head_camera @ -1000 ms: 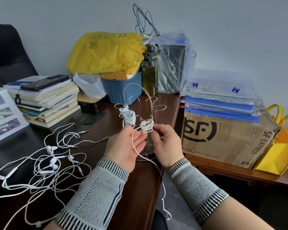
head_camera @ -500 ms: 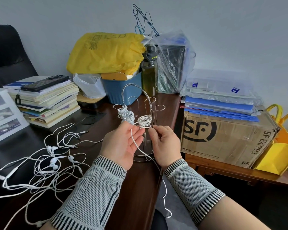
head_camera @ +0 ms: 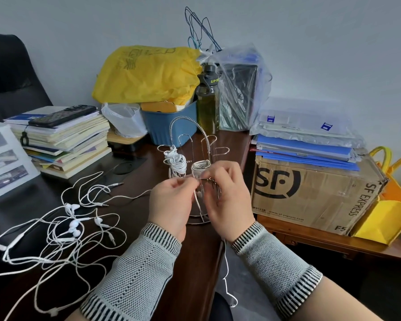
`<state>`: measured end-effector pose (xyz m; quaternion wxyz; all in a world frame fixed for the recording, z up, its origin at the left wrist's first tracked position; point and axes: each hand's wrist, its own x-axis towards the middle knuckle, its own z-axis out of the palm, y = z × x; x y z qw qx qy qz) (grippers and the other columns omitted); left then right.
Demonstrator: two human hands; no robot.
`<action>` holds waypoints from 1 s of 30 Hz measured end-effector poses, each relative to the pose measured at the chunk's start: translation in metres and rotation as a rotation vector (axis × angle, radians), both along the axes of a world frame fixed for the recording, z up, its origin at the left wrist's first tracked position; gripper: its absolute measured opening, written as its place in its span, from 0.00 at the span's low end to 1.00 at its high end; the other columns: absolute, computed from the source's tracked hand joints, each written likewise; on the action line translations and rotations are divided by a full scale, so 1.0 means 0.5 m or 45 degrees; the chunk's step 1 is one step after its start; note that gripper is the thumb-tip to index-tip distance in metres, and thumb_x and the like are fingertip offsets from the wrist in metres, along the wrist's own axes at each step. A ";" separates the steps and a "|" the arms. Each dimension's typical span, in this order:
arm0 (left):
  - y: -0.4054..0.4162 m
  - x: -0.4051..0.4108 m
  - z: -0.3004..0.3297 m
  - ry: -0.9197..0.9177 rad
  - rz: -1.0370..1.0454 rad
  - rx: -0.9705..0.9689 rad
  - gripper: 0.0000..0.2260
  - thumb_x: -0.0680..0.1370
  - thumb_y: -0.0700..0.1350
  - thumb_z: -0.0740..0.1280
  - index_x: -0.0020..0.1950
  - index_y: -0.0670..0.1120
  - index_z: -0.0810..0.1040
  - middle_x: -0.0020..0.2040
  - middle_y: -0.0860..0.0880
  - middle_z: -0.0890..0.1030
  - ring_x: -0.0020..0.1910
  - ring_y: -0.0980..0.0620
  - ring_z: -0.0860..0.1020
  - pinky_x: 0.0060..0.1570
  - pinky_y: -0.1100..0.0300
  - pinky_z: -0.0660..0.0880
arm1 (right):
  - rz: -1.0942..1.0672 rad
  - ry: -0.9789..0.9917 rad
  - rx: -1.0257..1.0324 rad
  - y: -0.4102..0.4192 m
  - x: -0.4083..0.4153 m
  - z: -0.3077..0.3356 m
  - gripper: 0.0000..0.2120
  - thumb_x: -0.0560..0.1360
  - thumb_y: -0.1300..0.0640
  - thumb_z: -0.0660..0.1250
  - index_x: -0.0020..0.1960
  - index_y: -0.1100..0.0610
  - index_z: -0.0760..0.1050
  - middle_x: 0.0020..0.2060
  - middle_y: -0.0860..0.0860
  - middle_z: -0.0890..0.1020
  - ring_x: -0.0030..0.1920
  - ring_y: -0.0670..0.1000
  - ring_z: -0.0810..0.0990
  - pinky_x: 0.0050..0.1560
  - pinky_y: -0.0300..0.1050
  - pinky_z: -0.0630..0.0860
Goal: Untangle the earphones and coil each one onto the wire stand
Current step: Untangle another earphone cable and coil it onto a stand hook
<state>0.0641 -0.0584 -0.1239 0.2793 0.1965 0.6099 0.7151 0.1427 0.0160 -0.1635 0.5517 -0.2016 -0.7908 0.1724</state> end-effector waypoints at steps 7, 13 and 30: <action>-0.009 0.009 -0.002 0.682 0.000 -0.300 0.05 0.71 0.40 0.72 0.37 0.49 0.83 0.33 0.53 0.84 0.36 0.57 0.82 0.40 0.61 0.78 | -0.046 -0.092 0.149 0.005 -0.008 -0.011 0.15 0.69 0.59 0.69 0.56 0.51 0.81 0.50 0.48 0.71 0.51 0.51 0.73 0.47 0.42 0.73; -0.016 -0.002 0.017 1.050 -0.016 -0.522 0.02 0.72 0.44 0.70 0.40 0.50 0.80 0.39 0.56 0.82 0.41 0.56 0.80 0.39 0.66 0.72 | -0.028 -0.049 0.104 0.006 -0.014 -0.018 0.13 0.70 0.54 0.67 0.54 0.54 0.82 0.48 0.48 0.73 0.50 0.48 0.73 0.46 0.37 0.73; -0.079 -0.074 0.101 1.127 -0.224 -0.539 0.02 0.75 0.47 0.71 0.42 0.52 0.81 0.34 0.58 0.83 0.30 0.63 0.80 0.33 0.68 0.72 | 0.137 0.264 -0.558 0.003 -0.014 0.012 0.11 0.74 0.59 0.70 0.39 0.44 0.75 0.44 0.46 0.76 0.44 0.39 0.76 0.43 0.33 0.76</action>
